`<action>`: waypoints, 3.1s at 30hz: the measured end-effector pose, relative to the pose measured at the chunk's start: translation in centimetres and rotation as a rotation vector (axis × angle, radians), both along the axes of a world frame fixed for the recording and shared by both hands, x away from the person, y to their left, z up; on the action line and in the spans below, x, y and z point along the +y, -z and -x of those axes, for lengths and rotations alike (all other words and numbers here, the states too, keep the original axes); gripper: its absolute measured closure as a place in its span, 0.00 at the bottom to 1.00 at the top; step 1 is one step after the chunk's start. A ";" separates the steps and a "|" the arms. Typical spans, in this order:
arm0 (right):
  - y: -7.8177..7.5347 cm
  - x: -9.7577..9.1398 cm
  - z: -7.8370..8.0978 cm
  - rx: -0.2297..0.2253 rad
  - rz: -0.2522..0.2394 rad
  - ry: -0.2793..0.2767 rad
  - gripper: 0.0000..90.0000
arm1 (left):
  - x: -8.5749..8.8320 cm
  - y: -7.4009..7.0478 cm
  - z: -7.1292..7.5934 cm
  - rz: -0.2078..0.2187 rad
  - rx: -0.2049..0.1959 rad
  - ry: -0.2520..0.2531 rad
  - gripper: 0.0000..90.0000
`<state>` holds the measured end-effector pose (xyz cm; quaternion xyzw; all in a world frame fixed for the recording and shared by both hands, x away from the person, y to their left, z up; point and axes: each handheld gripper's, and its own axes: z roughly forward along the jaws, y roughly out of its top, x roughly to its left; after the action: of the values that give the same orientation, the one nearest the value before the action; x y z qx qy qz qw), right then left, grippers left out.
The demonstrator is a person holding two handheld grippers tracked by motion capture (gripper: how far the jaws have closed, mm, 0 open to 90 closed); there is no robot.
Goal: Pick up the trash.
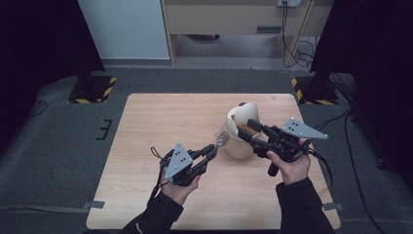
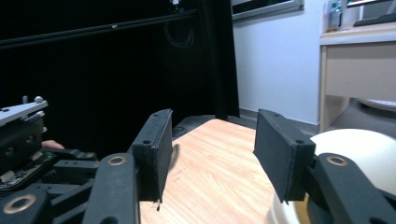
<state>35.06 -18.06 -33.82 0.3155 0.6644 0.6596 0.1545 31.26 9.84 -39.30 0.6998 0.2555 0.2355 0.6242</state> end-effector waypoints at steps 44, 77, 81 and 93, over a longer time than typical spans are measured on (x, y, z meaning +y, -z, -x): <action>0.9 0.2 0.0 0.105 0.009 -0.014 0.95 | 1.6 1.4 0.4 -0.056 0.046 0.005 0.76; -0.8 -6.0 -2.6 -0.072 0.076 0.287 0.95 | 14.1 12.0 -3.8 -0.386 0.517 -0.259 0.15; -0.6 -6.2 -3.1 -0.075 0.081 0.303 0.95 | 14.0 12.1 -3.9 -0.390 0.528 -0.259 0.14; 0.5 -6.5 -4.4 -0.115 0.114 0.377 0.95 | 13.9 12.3 -4.0 -0.401 0.546 -0.244 0.14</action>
<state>39.41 -24.60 -34.29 0.3869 0.6199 0.5973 0.3304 35.25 23.72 -51.56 0.8097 0.4434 0.1579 0.3506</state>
